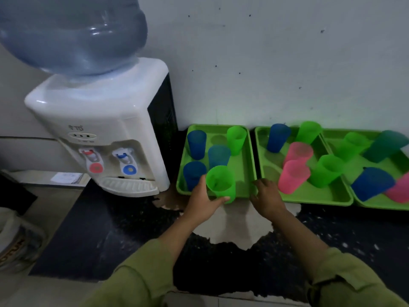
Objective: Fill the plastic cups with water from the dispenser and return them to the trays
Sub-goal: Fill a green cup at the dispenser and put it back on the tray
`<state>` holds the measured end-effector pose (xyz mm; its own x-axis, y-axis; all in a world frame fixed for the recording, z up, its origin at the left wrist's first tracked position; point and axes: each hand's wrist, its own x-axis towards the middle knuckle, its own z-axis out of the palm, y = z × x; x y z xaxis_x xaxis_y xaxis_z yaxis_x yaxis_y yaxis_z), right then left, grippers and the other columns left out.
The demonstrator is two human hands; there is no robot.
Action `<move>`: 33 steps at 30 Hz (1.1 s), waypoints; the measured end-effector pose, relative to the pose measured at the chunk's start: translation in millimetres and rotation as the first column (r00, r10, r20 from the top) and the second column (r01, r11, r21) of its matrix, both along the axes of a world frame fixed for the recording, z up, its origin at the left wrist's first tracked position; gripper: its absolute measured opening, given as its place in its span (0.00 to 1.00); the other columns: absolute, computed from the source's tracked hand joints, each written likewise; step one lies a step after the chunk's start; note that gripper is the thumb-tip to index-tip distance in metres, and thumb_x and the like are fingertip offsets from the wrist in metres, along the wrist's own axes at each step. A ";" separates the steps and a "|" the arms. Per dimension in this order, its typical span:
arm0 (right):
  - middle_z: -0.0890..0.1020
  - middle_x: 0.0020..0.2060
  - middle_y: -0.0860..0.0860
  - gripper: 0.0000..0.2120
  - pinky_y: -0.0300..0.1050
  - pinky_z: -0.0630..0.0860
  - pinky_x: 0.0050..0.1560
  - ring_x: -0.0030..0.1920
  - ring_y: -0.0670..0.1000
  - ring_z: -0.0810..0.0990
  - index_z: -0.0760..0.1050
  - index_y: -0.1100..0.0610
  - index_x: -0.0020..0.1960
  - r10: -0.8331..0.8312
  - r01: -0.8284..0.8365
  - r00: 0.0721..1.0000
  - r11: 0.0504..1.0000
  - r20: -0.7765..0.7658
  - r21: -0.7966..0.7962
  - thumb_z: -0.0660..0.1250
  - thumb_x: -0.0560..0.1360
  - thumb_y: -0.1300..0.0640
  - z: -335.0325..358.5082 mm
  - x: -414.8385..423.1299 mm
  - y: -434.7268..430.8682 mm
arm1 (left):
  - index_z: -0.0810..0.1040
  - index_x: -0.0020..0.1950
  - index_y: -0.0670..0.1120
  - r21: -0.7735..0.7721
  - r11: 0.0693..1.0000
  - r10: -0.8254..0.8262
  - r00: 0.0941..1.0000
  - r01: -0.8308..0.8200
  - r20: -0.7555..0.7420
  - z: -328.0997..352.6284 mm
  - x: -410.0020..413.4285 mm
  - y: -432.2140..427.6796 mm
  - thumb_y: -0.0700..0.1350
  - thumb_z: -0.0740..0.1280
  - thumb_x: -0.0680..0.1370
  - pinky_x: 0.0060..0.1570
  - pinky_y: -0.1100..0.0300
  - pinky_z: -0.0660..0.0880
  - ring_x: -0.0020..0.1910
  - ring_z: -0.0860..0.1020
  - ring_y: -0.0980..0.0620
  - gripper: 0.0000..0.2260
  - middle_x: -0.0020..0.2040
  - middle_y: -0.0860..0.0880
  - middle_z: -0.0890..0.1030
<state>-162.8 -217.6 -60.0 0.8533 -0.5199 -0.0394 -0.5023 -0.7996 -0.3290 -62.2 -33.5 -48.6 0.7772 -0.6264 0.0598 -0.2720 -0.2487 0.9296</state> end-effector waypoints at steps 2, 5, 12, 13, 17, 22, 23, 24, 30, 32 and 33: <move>0.62 0.71 0.61 0.28 0.48 0.61 0.69 0.70 0.60 0.62 0.59 0.64 0.72 0.049 -0.049 0.996 0.999 -0.075 0.002 0.62 0.76 0.54 -4.8 0.3 -10.3 | 0.67 0.60 0.52 0.020 0.999 0.030 1.000 -0.030 -0.007 1.3 1.3 -25.6 0.45 0.77 0.67 0.50 0.75 0.69 0.55 0.73 0.59 0.27 0.54 0.58 0.75; 0.55 0.74 0.63 0.31 0.46 0.57 0.71 0.74 0.59 0.57 0.51 0.66 0.74 0.094 -0.087 0.986 0.995 -0.139 0.055 0.59 0.78 0.55 -9.4 1.7 -20.5 | 0.67 0.63 0.47 0.087 0.993 0.075 0.997 -0.076 0.012 -2.5 4.6 -55.3 0.44 0.77 0.67 0.56 0.61 0.71 0.57 0.73 0.54 0.29 0.58 0.50 0.75; 0.49 0.76 0.58 0.31 0.44 0.63 0.68 0.73 0.56 0.61 0.50 0.63 0.75 0.061 -0.041 0.991 0.987 -0.123 0.153 0.58 0.79 0.53 -16.8 1.1 -28.8 | 0.69 0.58 0.48 0.186 0.966 0.194 0.979 -0.180 -0.060 -24.2 12.8 -92.2 0.42 0.79 0.63 0.49 0.63 0.69 0.52 0.74 0.53 0.29 0.52 0.52 0.76; 0.49 0.76 0.58 0.30 0.43 0.63 0.68 0.73 0.56 0.61 0.50 0.63 0.75 0.063 -0.044 0.991 0.986 -0.118 0.158 0.58 0.79 0.53 -17.4 1.3 -29.4 | 0.69 0.57 0.48 0.202 0.960 0.210 0.975 -0.194 -0.065 -26.6 12.9 -94.4 0.42 0.79 0.62 0.47 0.63 0.68 0.50 0.73 0.53 0.28 0.50 0.53 0.75; 0.45 0.76 0.58 0.30 0.42 0.62 0.68 0.74 0.54 0.58 0.47 0.64 0.76 0.100 -0.077 0.987 0.981 -0.127 0.176 0.55 0.80 0.54 -16.8 2.3 -33.3 | 0.69 0.57 0.47 0.227 0.956 0.208 0.976 -0.188 -0.068 -35.1 12.7 -100.8 0.42 0.79 0.62 0.46 0.63 0.67 0.49 0.72 0.54 0.28 0.49 0.54 0.73; 0.39 0.75 0.62 0.30 0.43 0.61 0.69 0.75 0.57 0.55 0.42 0.66 0.75 0.146 -0.115 0.975 0.976 -0.170 0.183 0.52 0.81 0.54 -16.3 3.9 -35.3 | 0.68 0.59 0.46 0.273 0.952 0.156 0.987 -0.138 -0.045 -35.5 14.5 -100.4 0.44 0.78 0.64 0.46 0.65 0.67 0.51 0.73 0.54 0.29 0.51 0.53 0.74; 0.38 0.75 0.62 0.30 0.44 0.60 0.70 0.75 0.57 0.54 0.42 0.67 0.75 0.153 -0.119 0.971 0.976 -0.181 0.185 0.51 0.81 0.54 -16.9 4.4 -34.4 | 0.68 0.60 0.46 0.283 0.951 0.141 0.989 -0.124 -0.040 -35.4 15.1 -99.3 0.44 0.78 0.64 0.46 0.65 0.67 0.52 0.73 0.53 0.29 0.53 0.51 0.75; 0.37 0.74 0.63 0.31 0.46 0.60 0.71 0.75 0.58 0.54 0.41 0.66 0.75 0.154 -0.118 0.969 0.975 -0.193 0.187 0.52 0.81 0.52 -17.7 4.3 -33.6 | 0.68 0.61 0.46 0.290 0.951 0.128 0.991 -0.111 -0.039 -35.2 15.4 -98.3 0.44 0.78 0.64 0.48 0.65 0.67 0.54 0.74 0.52 0.29 0.55 0.50 0.76; 0.36 0.74 0.62 0.38 0.50 0.58 0.72 0.75 0.59 0.51 0.39 0.64 0.75 0.149 -0.126 0.955 0.987 -0.255 0.102 0.52 0.79 0.42 -26.6 1.9 -29.4 | 0.60 0.72 0.47 0.338 0.937 0.088 0.996 -0.087 0.012 -19.8 13.3 -85.6 0.51 0.78 0.64 0.57 0.64 0.65 0.66 0.69 0.49 0.41 0.67 0.48 0.71; 0.35 0.74 0.62 0.39 0.50 0.56 0.72 0.76 0.60 0.49 0.37 0.63 0.75 0.144 -0.125 0.952 0.988 -0.271 0.086 0.52 0.79 0.40 -29.4 0.6 -28.2 | 0.59 0.72 0.48 0.326 0.941 0.083 0.996 -0.090 0.036 -7.0 12.3 -77.9 0.54 0.77 0.65 0.60 0.61 0.67 0.67 0.69 0.49 0.42 0.68 0.47 0.70; 0.34 0.74 0.62 0.40 0.50 0.55 0.72 0.76 0.60 0.48 0.36 0.63 0.75 0.142 -0.125 0.950 0.989 -0.277 0.078 0.52 0.78 0.39 -30.8 0.1 -27.4 | 0.60 0.71 0.48 0.305 0.948 0.075 0.995 -0.092 0.069 0.6 12.4 -73.8 0.56 0.76 0.66 0.60 0.59 0.69 0.66 0.70 0.49 0.40 0.68 0.47 0.71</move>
